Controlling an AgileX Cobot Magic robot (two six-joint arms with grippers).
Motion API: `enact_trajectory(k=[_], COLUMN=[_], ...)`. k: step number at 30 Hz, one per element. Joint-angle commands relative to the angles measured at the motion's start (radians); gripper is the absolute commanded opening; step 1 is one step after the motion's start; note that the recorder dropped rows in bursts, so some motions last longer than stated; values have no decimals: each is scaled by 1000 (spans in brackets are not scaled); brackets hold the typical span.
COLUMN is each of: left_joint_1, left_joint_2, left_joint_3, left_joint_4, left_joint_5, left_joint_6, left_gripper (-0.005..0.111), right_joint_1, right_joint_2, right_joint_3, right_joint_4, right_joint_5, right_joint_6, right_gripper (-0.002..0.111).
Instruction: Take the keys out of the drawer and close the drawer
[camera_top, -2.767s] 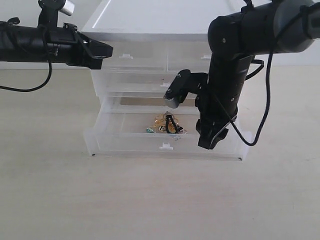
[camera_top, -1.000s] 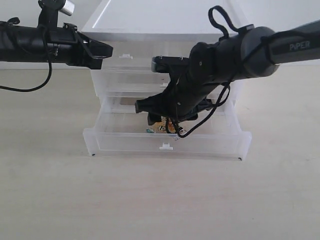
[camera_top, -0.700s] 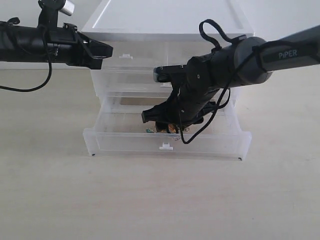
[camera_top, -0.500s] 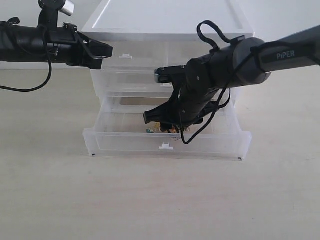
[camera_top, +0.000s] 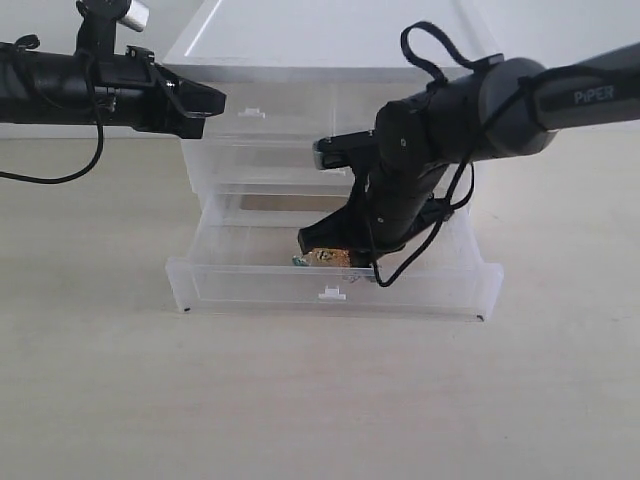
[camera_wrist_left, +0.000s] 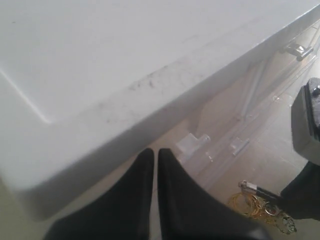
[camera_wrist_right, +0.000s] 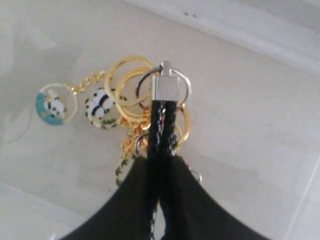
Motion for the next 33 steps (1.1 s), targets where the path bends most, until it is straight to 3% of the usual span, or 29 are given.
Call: enact_trajectory(k=[1,13,22,29,33], left_joint_1=[8,8,8,8,8], left_joint_2=[8,8,8,8,8], left_joint_3=[-12,-12,-12,-12,-12], left_joint_4=[-46,-46,-46,-46,-46], left_joint_5=[-44,-44,-44,-44,-44], left_joint_6=[-6,-6,-10,-10,-10], left_gripper=[4,4,4,4,4], right_joint_1=[7,86,219,375,409], right_joint_2=[-107,-268,-367,-438,-436], right_joint_3=[4,6,6,6,26], right_joint_4=[1,-23,-62,-266,-283], right_joint_5=[60,166,358,387,446], right_joint_6=[-51,-95,-90,91,105], right_gripper=[0,0,0,0,0])
